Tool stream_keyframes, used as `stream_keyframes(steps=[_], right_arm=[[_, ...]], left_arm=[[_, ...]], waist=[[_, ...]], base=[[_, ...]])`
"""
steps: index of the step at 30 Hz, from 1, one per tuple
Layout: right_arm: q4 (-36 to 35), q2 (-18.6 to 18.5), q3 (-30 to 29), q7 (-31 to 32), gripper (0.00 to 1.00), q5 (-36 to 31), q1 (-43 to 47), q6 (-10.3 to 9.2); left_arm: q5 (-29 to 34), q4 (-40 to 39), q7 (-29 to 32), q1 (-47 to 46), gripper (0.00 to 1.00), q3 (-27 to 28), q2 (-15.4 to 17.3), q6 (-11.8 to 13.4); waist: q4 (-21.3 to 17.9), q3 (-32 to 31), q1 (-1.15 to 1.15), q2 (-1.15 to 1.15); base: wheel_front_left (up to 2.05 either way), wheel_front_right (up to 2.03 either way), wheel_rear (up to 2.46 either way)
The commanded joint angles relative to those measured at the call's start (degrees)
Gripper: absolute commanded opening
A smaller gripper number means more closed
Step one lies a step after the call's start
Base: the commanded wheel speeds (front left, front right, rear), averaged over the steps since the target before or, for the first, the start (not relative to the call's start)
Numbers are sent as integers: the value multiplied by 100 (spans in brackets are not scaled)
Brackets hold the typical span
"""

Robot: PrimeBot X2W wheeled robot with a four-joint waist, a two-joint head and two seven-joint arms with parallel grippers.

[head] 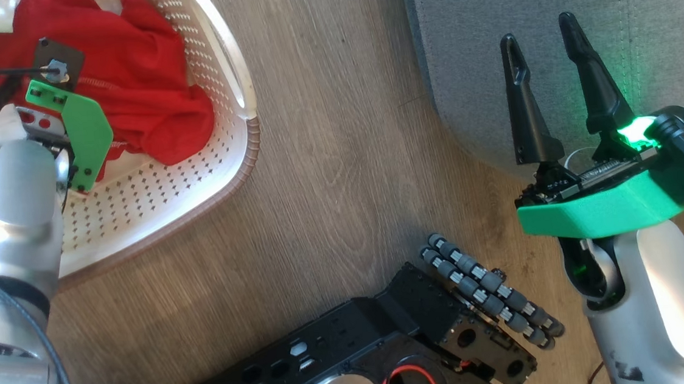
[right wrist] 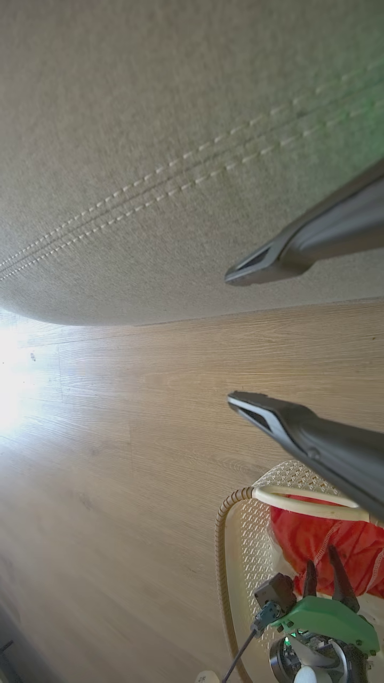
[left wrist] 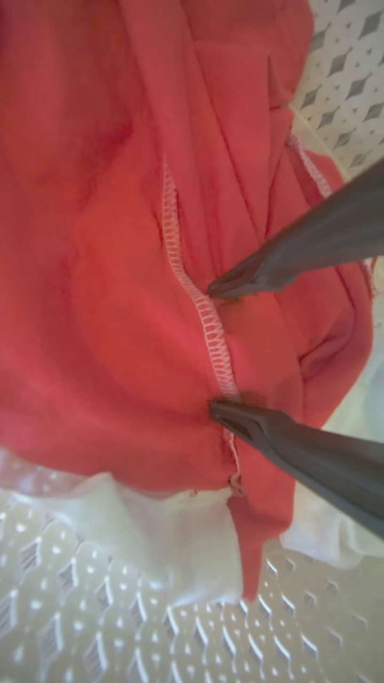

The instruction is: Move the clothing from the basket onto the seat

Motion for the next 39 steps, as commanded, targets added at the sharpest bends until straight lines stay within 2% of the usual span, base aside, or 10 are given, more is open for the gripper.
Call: stream_keyframes(steps=[1,5,13,25,26,27,28,29,39], right_arm=[[-170,8,61,-36,100,1,303,-2],[-179,8,111,-36,100,-48,307,-2],[-221,8,123,-36,100,-161,289,-2],[-299,8,80,-36,100,-272,296,-2],[-294,8,74,-36,100,-284,291,-2],[-291,8,68,-36,100,-289,285,-2],[-289,8,63,-36,100,-292,279,-2],[-288,8,63,-36,100,-294,270,-2],[-220,8,122,-36,100,-261,38,-2]], left_arm=[[18,-24,123,149,100,23,175,1],[-38,-19,569,238,100,-26,216,-282],[-153,-18,1100,296,100,-90,154,-553],[-252,-17,1256,227,100,-171,82,-532],[-258,-17,1259,216,86,-180,79,-524],[-264,-17,1263,206,38,-189,74,-518],[-273,-17,1265,197,3,-196,69,-514],[-283,-17,1245,189,0,-203,65,-519],[-408,-17,789,199,0,-233,68,-471]], waist=[[9,-1,0,0],[33,21,0,0],[98,42,0,0],[170,117,0,0],[175,125,0,0],[180,131,0,0],[184,135,0,0],[187,139,0,0],[161,21,0,0]], base=[[0,0,0],[0,0,0],[0,0,0],[0,0,0],[0,0,0],[0,0,0],[0,0,0],[0,0,0],[0,0,0]])
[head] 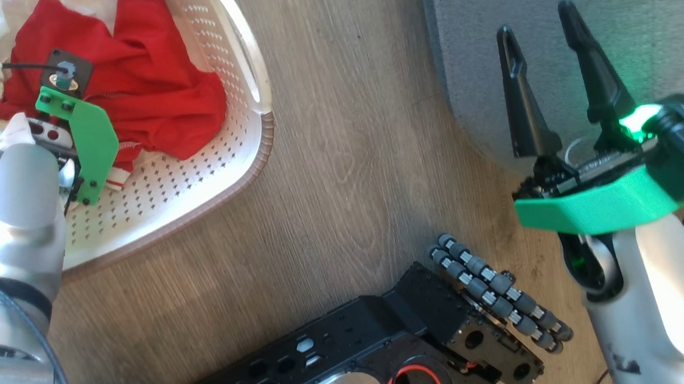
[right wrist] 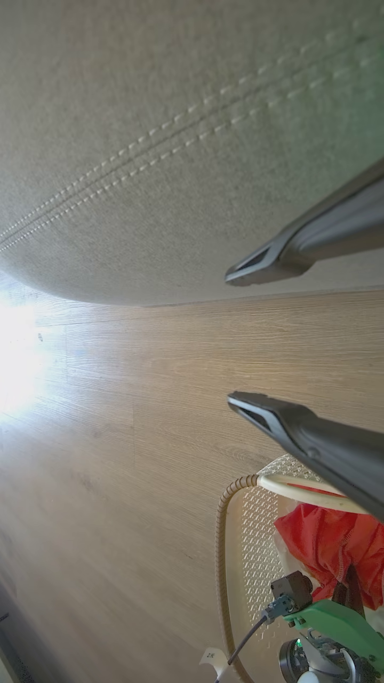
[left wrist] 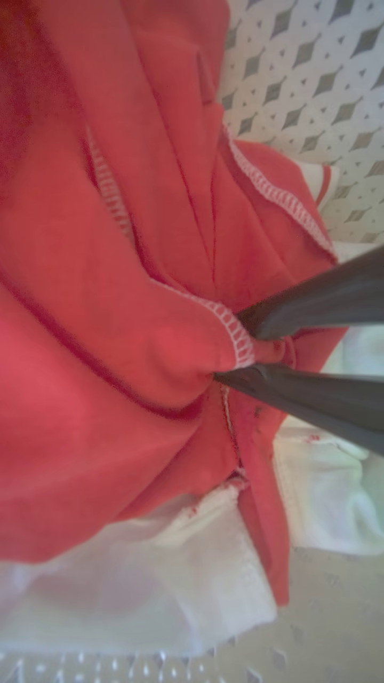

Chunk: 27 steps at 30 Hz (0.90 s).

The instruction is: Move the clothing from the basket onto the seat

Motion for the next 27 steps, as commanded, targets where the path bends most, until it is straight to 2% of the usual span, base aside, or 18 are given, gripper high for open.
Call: stream_keyframes(steps=[1,8,13,17,25,27], right_arm=[[-122,7,114,-36,100,13,76,-2],[-5,7,252,-36,100,81,-272,-2],[134,7,201,-36,100,-79,-268,-2],[220,7,59,-36,100,-278,-105,-2],[447,7,85,-36,100,-464,195,-2],[470,7,97,-36,100,-481,231,-2]], left_arm=[[-90,-51,-129,188,0,114,99,47],[-359,-51,-643,289,0,299,202,179],[-535,-51,-1096,589,0,354,-57,174],[-710,-51,-1388,865,0,401,-381,57],[-793,-51,-2029,1429,0,299,-668,-30],[-807,-54,-2092,1492,0,293,-696,-36]], waist=[[-27,-66,0,0],[-145,-418,0,0],[127,-1080,0,0],[462,-1671,0,0],[817,-2848,0,0],[856,-2983,0,0]], base=[[0,0,0],[0,0,0],[0,0,0],[0,0,0],[0,0,0],[0,0,0]])
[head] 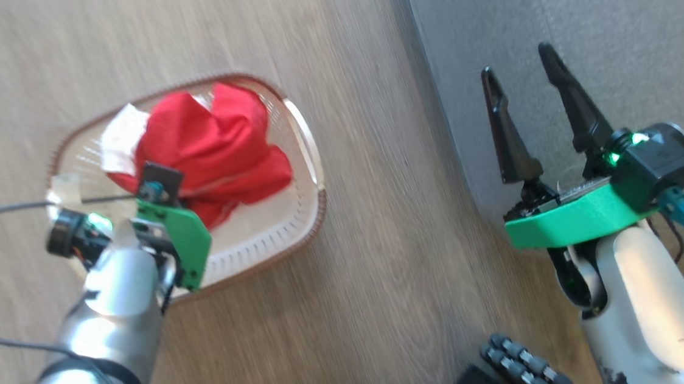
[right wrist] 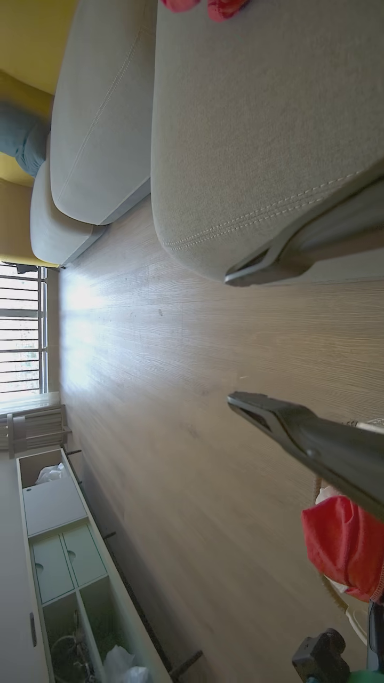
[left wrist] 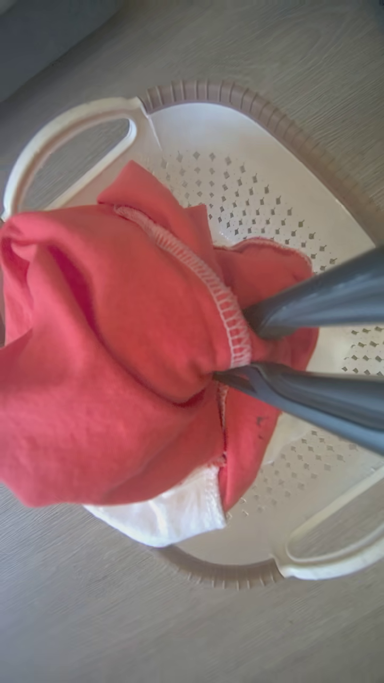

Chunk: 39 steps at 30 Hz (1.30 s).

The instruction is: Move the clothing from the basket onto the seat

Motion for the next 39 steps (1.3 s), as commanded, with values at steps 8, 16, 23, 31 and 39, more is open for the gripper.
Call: stream_keyframes(steps=[8,16,23,31,39], right_arm=[[-51,-89,61,-36,100,-85,383,-2],[36,-123,8,-36,100,-119,594,-2],[44,-102,-146,-36,100,-137,791,-2],[88,-168,-227,-36,100,-178,1019,-2],[44,-168,-319,-36,100,-219,1230,-2]], left_arm=[[-185,-568,-212,517,0,98,-136,20],[-229,-2247,-216,1261,0,227,-234,221],[-88,-3587,-216,1785,0,434,-210,362],[-18,-4841,-217,2346,0,717,-251,482],[58,-5812,-217,2836,0,834,-288,503]], waist=[[605,-1271,0,-1],[863,-1941,0,-1],[1110,-2295,0,-1],[1402,-2679,0,-1],[1599,-2937,0,-1]], base=[[0,0,0],[0,0,0],[0,0,0],[0,0,0],[0,0,0]])
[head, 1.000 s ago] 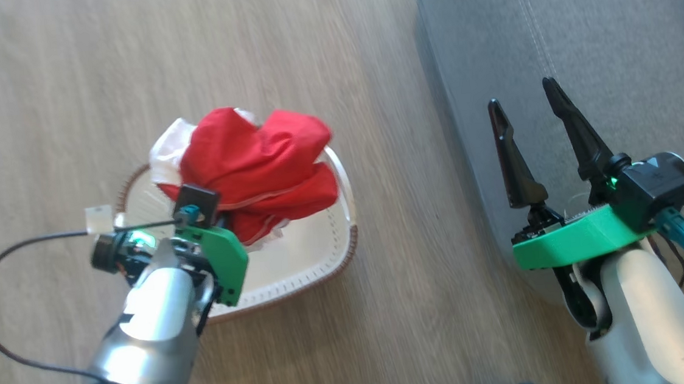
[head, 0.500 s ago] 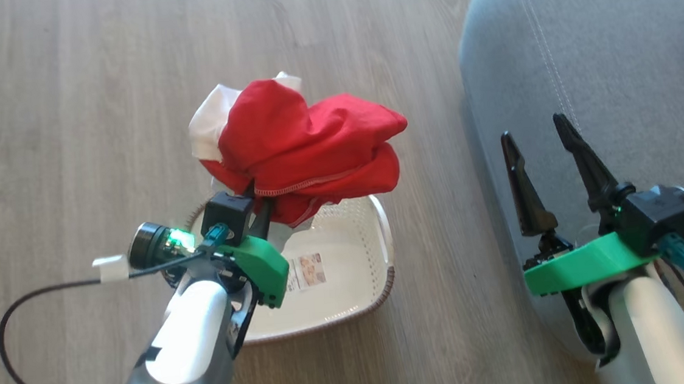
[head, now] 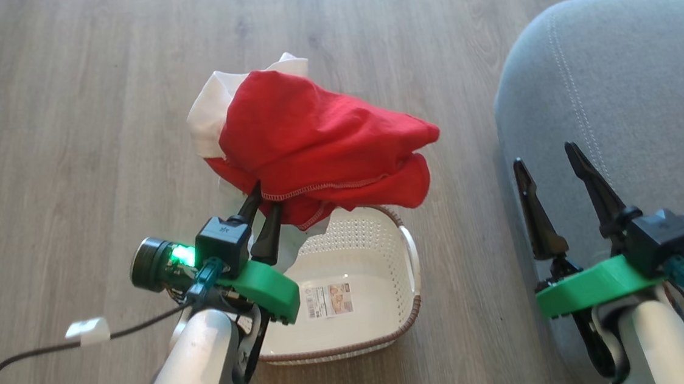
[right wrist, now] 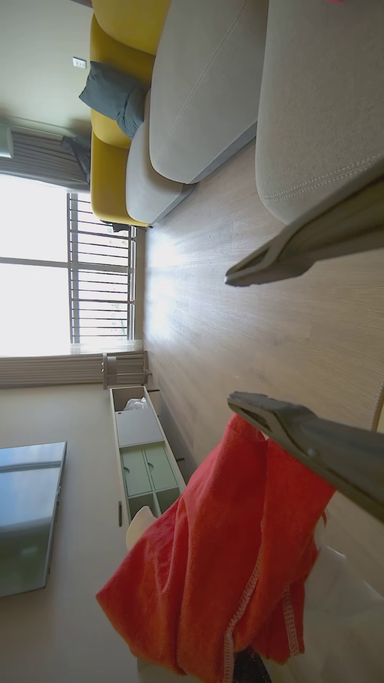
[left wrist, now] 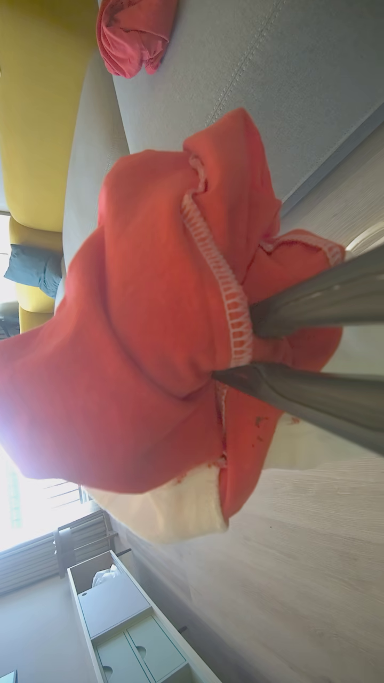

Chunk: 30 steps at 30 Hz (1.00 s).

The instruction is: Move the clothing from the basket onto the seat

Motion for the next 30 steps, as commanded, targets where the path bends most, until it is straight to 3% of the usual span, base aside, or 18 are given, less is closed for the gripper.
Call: stream_keyframes(steps=[1,18,30], right_arm=[[-239,-53,58,-37,100,-46,57,-2],[-256,-43,7,-37,100,-60,318,-2],[-188,-22,9,-37,100,-73,399,-2]], left_arm=[[32,-409,-73,-82,0,263,16,54],[-72,-2662,-73,224,0,124,-2,241],[297,-2596,-73,577,0,-597,-2,-419]], waist=[[100,-81,1,-1],[119,-258,1,-1],[2,-330,1,-1]], base=[[0,0,0],[0,0,0],[0,0,0]])
